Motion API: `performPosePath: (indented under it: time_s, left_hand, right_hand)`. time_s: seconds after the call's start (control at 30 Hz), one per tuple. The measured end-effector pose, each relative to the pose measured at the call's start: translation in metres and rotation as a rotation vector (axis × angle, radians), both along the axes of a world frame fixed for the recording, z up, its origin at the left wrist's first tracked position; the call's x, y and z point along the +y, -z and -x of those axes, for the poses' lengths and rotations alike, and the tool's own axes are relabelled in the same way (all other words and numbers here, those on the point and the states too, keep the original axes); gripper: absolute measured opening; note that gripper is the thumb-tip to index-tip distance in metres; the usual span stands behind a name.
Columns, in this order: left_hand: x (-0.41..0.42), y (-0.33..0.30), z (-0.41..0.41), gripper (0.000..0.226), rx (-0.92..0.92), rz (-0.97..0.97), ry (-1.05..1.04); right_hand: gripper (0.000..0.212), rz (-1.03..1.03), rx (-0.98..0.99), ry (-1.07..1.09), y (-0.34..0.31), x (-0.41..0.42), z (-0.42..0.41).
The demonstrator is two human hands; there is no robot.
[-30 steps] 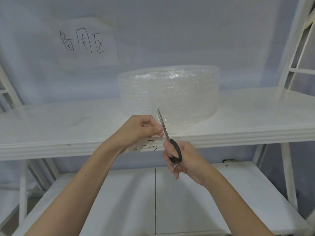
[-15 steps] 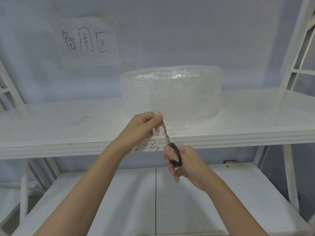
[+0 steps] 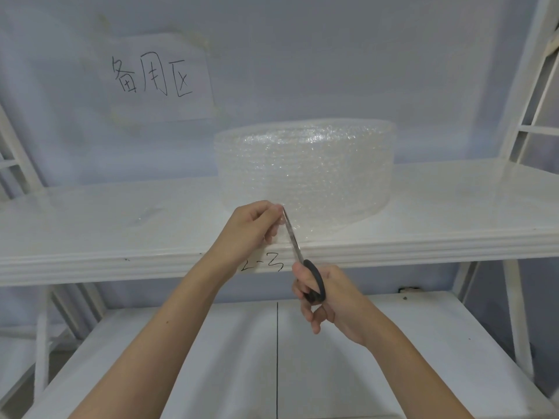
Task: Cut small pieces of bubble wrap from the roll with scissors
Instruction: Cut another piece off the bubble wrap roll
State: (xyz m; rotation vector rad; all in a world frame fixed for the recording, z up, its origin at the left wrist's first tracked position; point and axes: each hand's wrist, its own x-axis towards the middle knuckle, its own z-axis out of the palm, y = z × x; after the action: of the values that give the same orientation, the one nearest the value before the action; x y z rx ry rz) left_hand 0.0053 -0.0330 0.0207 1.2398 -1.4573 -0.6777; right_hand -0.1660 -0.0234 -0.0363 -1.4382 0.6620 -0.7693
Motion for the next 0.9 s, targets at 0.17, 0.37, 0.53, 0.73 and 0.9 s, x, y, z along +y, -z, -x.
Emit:
performPosePath:
  time_s: [0.17, 0.37, 0.53, 0.73, 0.9]
  left_hand:
    - [0.001, -0.001, -0.001, 0.035, -0.005, -0.003, 0.016]
    - [0.007, -0.002, 0.001, 0.043, -0.042, 0.021, 0.067]
    - [0.009, -0.003, 0.0, 0.045, -0.041, 0.039, 0.077]
    - [0.01, -0.003, -0.003, 0.035, -0.064, 0.023, 0.121]
    - [0.01, -0.003, -0.006, 0.033, -0.087, -0.011, 0.169]
  right_hand:
    - [0.045, 0.0, 0.004, 0.002, 0.0, 0.0, 0.002]
    - [0.046, 0.009, -0.01, 0.017, -0.008, -0.002, -0.003]
    - [0.043, 0.018, -0.003, 0.032, -0.013, -0.003, -0.008]
    - [0.042, 0.032, -0.026, 0.043, -0.012, -0.003, -0.009]
    - [0.042, 0.047, -0.029, 0.045, -0.016, -0.004, -0.012]
